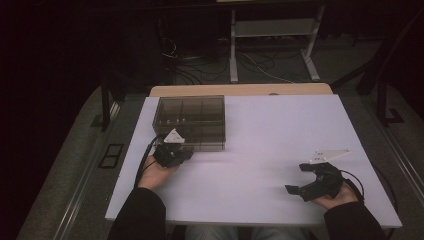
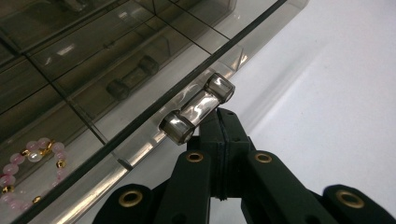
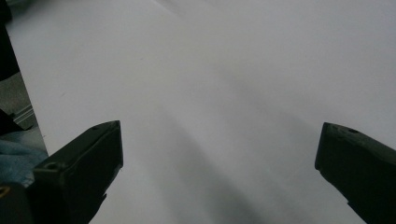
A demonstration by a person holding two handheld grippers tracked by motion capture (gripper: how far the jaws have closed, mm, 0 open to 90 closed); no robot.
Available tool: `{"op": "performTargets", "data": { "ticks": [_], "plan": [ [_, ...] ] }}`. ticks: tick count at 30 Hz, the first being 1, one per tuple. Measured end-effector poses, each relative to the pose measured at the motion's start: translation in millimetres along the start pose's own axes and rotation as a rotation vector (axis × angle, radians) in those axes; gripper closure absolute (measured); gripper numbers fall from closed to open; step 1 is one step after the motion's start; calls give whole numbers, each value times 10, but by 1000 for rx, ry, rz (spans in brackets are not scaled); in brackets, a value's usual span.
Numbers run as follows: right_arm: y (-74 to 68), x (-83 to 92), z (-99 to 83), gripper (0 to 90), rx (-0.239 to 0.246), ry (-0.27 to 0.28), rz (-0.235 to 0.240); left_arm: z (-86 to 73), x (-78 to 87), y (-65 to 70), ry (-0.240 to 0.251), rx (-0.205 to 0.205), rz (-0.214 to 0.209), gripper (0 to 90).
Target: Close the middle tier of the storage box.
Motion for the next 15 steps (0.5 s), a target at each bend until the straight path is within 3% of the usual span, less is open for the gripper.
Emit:
{"op": "performTargets", "data": {
  "ticks": [15],
  "plan": [
    [2,-1,-1,4,1,-2,0,41,-26,-41,18,14,9,889]
  ]
}}
Point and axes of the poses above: each handheld gripper's, and its own axes: x roughly backward along the jaws, z roughly out of its top, y roughly to its right, the point moved 5 cm from there along -x, roughly forward along the jaws, and after that the axes turned 1 degree about x, right-handed, at the moved point
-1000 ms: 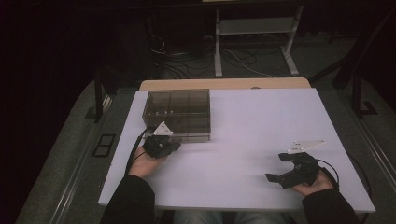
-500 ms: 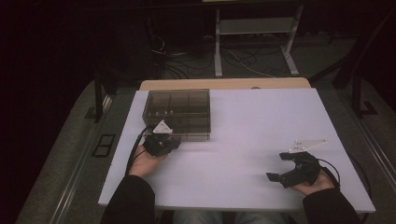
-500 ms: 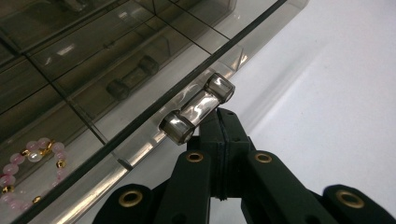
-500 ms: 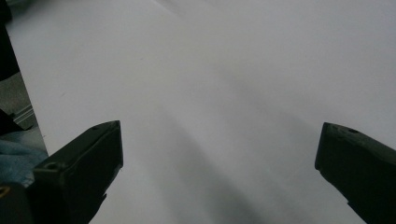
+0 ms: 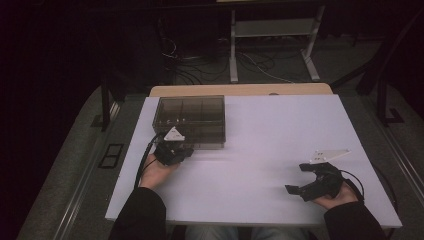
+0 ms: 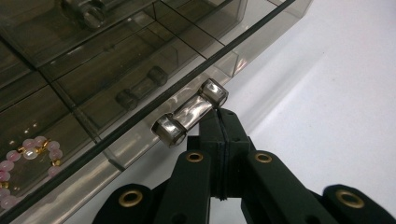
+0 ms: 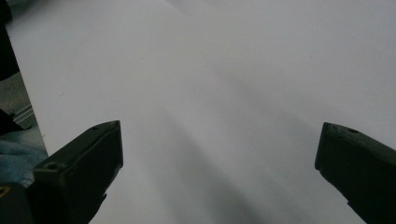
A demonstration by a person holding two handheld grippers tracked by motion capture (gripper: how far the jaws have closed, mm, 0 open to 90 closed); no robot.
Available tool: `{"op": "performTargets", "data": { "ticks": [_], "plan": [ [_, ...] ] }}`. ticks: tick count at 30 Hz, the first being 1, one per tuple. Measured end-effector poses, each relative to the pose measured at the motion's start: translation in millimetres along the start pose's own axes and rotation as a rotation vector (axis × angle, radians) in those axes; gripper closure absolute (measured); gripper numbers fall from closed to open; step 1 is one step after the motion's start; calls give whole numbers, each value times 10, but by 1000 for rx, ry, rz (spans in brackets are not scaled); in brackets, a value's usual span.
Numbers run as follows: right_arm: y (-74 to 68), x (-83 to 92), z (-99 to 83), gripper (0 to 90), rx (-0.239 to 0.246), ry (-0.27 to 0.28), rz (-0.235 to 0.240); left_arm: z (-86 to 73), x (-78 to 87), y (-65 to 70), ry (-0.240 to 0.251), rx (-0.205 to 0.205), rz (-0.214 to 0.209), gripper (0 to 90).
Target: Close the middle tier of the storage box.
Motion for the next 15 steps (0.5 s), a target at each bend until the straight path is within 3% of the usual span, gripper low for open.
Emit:
{"op": "performTargets", "data": {
  "ticks": [15],
  "plan": [
    [4,6,-5,4,2,0,0,49,-47,-38,16,12,10,889]
  ]
}}
Point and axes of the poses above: each handheld gripper's, and its own axes: x roughly backward along the jaws, z roughly out of its top, y roughly to its right, the point moved 5 cm from there along -x, roughly forward along the jaws, and after that the axes turned 1 degree about x, right-handed, at the moved point
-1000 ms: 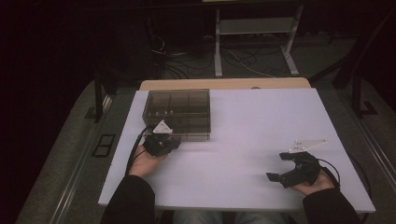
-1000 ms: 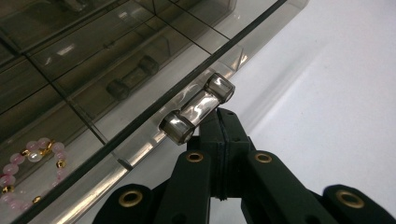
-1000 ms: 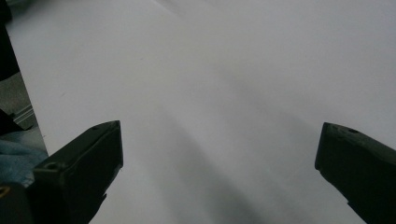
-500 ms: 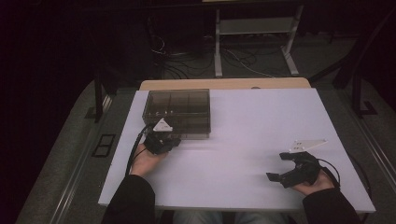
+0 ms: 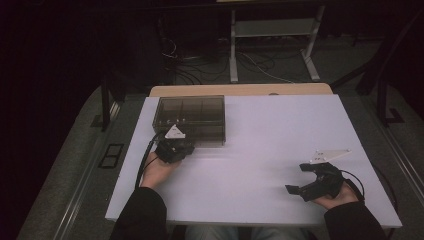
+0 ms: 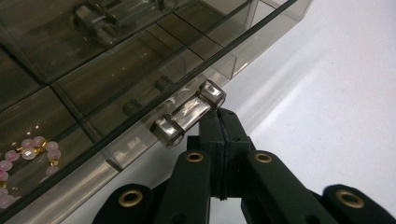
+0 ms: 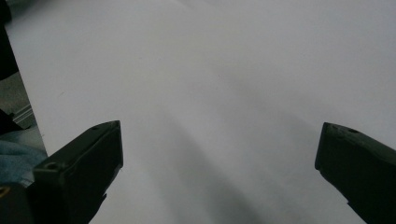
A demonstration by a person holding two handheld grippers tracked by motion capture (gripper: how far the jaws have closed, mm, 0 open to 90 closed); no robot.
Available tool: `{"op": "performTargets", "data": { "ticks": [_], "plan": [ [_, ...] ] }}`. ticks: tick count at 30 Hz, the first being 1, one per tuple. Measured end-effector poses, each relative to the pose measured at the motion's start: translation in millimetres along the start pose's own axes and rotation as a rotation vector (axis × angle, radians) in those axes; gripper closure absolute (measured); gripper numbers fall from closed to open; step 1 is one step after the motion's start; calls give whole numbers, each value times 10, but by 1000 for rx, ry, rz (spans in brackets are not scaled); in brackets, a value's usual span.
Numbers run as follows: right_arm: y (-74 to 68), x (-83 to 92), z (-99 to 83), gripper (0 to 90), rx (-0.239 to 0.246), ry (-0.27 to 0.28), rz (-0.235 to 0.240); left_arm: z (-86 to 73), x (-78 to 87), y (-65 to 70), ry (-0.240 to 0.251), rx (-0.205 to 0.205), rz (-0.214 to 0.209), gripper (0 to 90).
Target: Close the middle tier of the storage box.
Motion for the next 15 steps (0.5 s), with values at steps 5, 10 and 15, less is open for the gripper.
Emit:
{"op": "performTargets", "data": {
  "ticks": [5,10,15],
  "plan": [
    [-4,2,-1,4,-2,-1,-1,16,-9,-9,4,-2,1,888],
    [-5,4,-3,4,-3,2,-1,38,-17,-3,8,-3,4,889],
    [-5,5,-4,4,-1,1,-1,54,-26,-7,11,-3,6,889]
  ]
}}
Point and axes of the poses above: each handheld gripper's, and its own axes: x roughly backward along the jaws, z roughly out of its top, y roughly to its right, the point moved 5 cm from there along -x, roughly forward along the jaws, and after that the axes turned 1 degree about x, right-handed, at the moved point
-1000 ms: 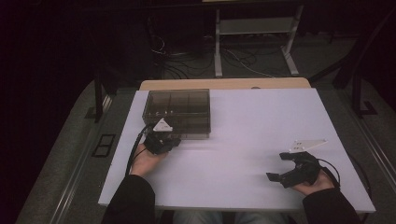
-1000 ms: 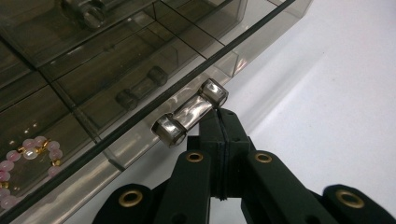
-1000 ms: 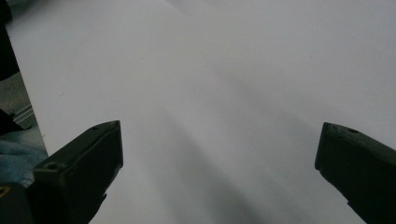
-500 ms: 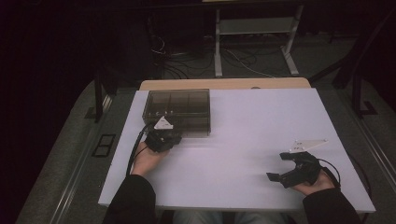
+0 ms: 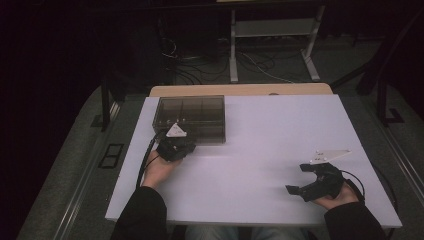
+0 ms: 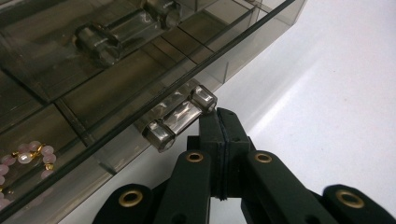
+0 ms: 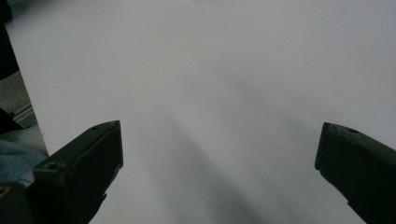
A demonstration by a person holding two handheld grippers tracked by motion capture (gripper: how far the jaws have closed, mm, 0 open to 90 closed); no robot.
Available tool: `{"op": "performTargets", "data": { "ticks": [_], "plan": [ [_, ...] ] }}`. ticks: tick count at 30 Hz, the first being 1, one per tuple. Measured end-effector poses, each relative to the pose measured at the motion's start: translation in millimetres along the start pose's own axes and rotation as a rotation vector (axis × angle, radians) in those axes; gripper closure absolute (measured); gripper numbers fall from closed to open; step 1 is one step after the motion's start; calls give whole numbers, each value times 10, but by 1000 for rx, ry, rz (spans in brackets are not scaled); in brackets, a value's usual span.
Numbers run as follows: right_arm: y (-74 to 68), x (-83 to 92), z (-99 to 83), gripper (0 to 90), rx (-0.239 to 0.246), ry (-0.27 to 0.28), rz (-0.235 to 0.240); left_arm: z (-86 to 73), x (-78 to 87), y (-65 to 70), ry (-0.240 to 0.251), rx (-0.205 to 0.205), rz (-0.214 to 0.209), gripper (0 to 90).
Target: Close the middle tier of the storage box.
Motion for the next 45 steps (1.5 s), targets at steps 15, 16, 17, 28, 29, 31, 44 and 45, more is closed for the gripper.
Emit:
{"op": "performTargets", "data": {
  "ticks": [15,16,17,28,29,31,44,45],
  "plan": [
    [0,-4,-5,4,1,-6,-1,16,-15,-48,17,13,29,888],
    [1,-6,-5,4,1,-5,-1,17,-18,-50,21,16,29,888],
    [1,-6,-6,4,1,-6,-1,17,-22,-55,23,19,33,889],
    [-1,-10,-8,4,5,-6,-1,29,-32,-95,46,38,43,889],
    [-1,-10,-8,4,5,-7,-1,32,-35,-101,48,40,42,889],
    [-4,-12,-8,4,4,-9,1,40,-45,-98,54,50,43,889],
    [-4,-8,-9,4,5,-7,-1,71,-81,-120,67,59,53,889],
    [-4,-7,-9,4,5,-7,-1,73,-83,-123,69,60,55,889]
  ]
}}
Point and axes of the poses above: each handheld gripper's, and its own axes: x roughly backward along the jaws, z roughly out of its top, y roughly to its right, the point moved 5 cm from there along -x, roughly forward along the jaws, and after that the axes turned 1 degree about x, right-handed, at the moved point
